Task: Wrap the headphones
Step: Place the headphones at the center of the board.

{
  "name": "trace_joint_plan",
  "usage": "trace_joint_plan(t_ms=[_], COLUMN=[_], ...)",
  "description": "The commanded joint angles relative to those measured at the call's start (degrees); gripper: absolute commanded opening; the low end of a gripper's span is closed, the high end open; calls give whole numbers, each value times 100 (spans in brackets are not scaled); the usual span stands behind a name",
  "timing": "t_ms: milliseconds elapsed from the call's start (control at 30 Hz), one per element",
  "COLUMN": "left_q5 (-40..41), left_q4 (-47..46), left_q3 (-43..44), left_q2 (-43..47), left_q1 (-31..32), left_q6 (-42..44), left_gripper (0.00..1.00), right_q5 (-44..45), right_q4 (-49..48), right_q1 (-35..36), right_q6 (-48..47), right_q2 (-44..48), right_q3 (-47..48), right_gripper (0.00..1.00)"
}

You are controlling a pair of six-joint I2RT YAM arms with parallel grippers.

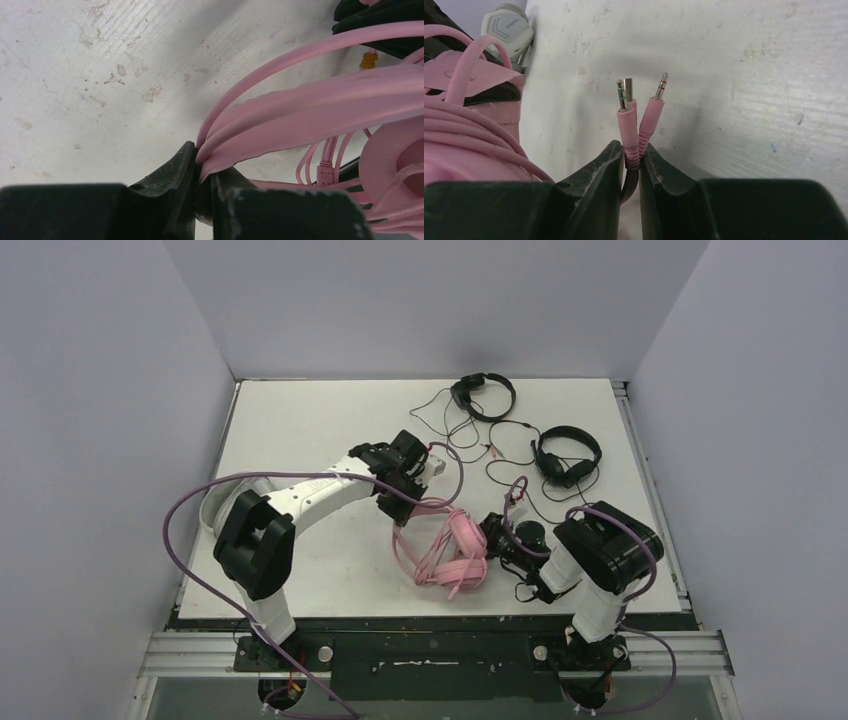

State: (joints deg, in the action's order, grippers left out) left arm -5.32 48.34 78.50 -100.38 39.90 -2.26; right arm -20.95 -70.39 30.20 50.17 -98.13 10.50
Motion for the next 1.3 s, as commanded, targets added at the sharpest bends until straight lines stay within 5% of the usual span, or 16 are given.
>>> trace_joint_plan(t_ms=[0, 233, 500, 700, 1000, 1267], left_q5=[370, 1241, 1522, 1776, 1897, 2313], left_q4=[-215, -387, -332, -284, -279, -103], left_q3=[-8, -147, -28, 99, 268, 442], left_q2=[-283, -582, -650, -800, -795, -659], left_q1=[262, 588, 604, 601, 597, 490], left_q6=[274, 505, 499, 503, 455, 260], left_gripper=[0, 0, 0, 0, 0, 34], right_q5=[432, 113, 338, 592, 1460, 1629], right_q4=[-2059, -3158, -2504, -1043, 2943, 4710], right_q1=[36, -340, -541, -595, -618, -624], right_q6=[32, 481, 511, 279, -505, -1254], right_q2=[-569, -1570, -1374, -489, 1866, 3160], right_q3=[-109, -215, -231, -128, 732, 1093], right_gripper=[21, 27, 44, 46, 73, 96])
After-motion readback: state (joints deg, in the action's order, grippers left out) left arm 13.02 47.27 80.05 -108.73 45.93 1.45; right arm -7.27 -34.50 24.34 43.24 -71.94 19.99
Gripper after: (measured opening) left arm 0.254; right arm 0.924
